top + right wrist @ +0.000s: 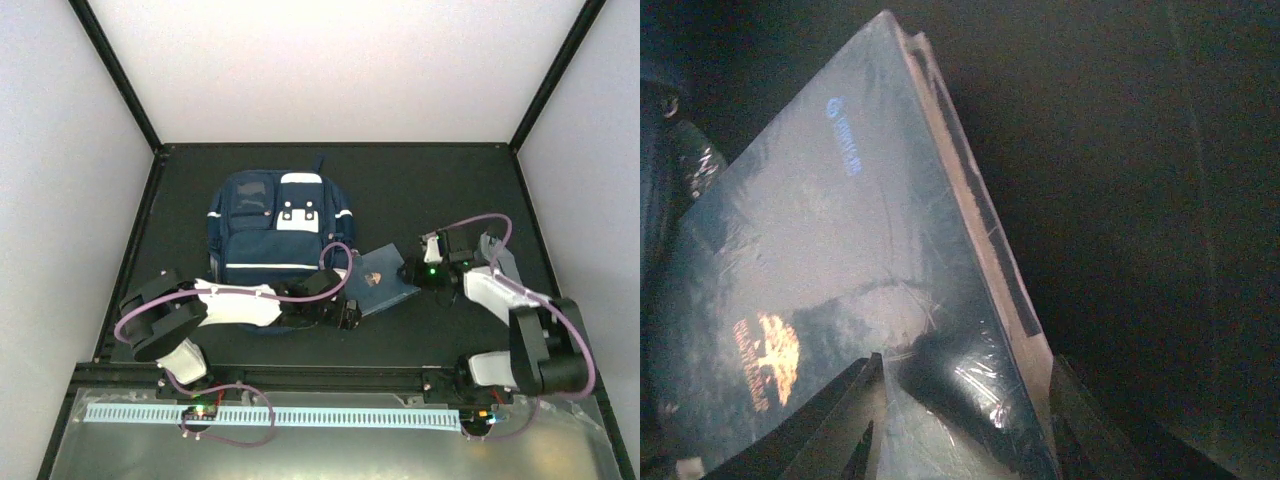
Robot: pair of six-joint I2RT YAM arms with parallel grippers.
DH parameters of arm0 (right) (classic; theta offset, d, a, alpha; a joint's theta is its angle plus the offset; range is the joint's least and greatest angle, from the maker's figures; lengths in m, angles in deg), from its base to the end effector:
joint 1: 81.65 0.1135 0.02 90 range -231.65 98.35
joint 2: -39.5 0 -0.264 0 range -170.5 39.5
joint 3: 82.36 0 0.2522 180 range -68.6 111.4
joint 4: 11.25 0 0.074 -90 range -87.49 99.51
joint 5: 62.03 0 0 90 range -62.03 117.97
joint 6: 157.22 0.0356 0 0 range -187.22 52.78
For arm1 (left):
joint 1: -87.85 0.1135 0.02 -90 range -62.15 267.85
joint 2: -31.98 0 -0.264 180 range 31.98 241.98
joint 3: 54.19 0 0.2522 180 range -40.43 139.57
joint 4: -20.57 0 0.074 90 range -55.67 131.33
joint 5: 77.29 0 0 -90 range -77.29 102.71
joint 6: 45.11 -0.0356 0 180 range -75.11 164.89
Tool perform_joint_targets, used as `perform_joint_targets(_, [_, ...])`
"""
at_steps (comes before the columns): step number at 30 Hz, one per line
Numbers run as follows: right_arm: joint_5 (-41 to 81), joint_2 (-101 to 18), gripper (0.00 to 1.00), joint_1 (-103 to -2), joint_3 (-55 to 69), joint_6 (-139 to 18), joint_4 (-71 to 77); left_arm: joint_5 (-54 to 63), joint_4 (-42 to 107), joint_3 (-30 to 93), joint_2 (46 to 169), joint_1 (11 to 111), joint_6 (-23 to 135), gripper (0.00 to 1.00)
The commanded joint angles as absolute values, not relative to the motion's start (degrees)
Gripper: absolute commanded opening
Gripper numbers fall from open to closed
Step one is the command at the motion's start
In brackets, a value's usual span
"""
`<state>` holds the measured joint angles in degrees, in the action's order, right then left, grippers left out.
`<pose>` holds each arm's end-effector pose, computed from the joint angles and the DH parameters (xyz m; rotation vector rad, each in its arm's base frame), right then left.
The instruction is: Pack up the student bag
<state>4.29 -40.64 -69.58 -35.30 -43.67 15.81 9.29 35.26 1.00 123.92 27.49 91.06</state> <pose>0.2309 0.0640 0.1435 0.1187 2.6747 0.7515 0.1462 -0.2612 0.1408 0.3579 2.6497 -0.7973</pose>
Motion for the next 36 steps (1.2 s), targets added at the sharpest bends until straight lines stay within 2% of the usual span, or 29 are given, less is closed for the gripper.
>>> perform_joint_targets(1, [-11.3,-30.3,0.45,-66.3,-38.8,-37.6,23.1,7.2,25.7,4.2,124.6,28.2,86.5,0.84])
perform_joint_targets(6, [-12.2,-18.4,0.41,-66.2,-39.8,-35.3,29.0,3.8,26.4,9.0,123.7,29.6,83.7,0.8])
perform_joint_targets(12, [-12.9,-7.7,0.41,-66.1,-36.1,-33.6,36.6,1.7,29.7,15.6,118.8,29.7,81.3,0.78])
perform_joint_targets(20, [-14.3,-3.4,0.41,-65.5,-27.4,-33.1,44.0,-0.9,33.5,22.1,111.3,29.7,78.5,0.78])
perform_joint_targets(28, [-11.3,-4.5,0.42,-65.5,-24.6,-34.2,46.3,4.3,41.0,23.0,105.7,29.9,74.8,0.81])
perform_joint_targets(32, [-4.7,-4.5,0.54,-65.5,-26.3,-34.7,47.9,3.6,51.8,22.4,105.7,29.9,73.9,0.82])
perform_joint_targets(36, [-0.6,-4.7,0.63,-65.6,-29.7,-36.0,49.7,3.7,55.7,16.8,105.8,29.8,74.3,0.81])
